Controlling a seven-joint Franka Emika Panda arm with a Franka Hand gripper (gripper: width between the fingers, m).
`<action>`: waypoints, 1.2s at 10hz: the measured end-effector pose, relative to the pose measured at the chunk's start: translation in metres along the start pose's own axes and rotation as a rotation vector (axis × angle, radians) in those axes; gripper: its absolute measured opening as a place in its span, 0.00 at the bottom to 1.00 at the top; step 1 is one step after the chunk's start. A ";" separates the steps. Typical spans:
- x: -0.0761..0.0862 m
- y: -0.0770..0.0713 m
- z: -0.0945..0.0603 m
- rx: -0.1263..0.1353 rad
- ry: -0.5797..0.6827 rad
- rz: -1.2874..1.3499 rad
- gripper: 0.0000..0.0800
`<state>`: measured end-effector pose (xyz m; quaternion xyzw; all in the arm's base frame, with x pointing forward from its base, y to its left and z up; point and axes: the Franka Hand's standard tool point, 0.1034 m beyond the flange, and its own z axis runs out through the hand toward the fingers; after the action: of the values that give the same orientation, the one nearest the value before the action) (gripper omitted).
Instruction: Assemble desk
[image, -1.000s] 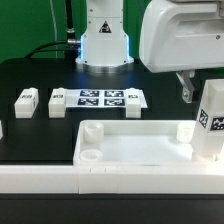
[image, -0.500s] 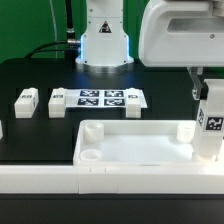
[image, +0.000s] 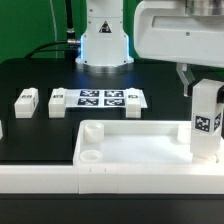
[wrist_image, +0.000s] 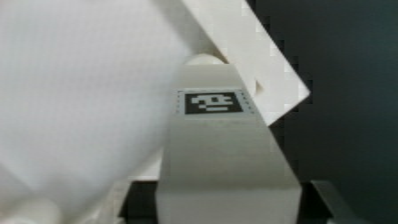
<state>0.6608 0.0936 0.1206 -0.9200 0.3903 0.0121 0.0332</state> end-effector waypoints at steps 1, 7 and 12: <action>0.000 0.001 0.000 -0.001 -0.006 0.081 0.36; -0.009 0.002 0.001 0.032 0.020 0.628 0.36; -0.019 -0.002 0.002 0.068 0.021 0.772 0.67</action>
Offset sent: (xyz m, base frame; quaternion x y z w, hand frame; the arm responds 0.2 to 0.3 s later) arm 0.0000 0.0000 0.0000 0.0000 0.0000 0.1938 0.9810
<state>0.6485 0.1089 0.1193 -0.7037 0.7085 0.0011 0.0527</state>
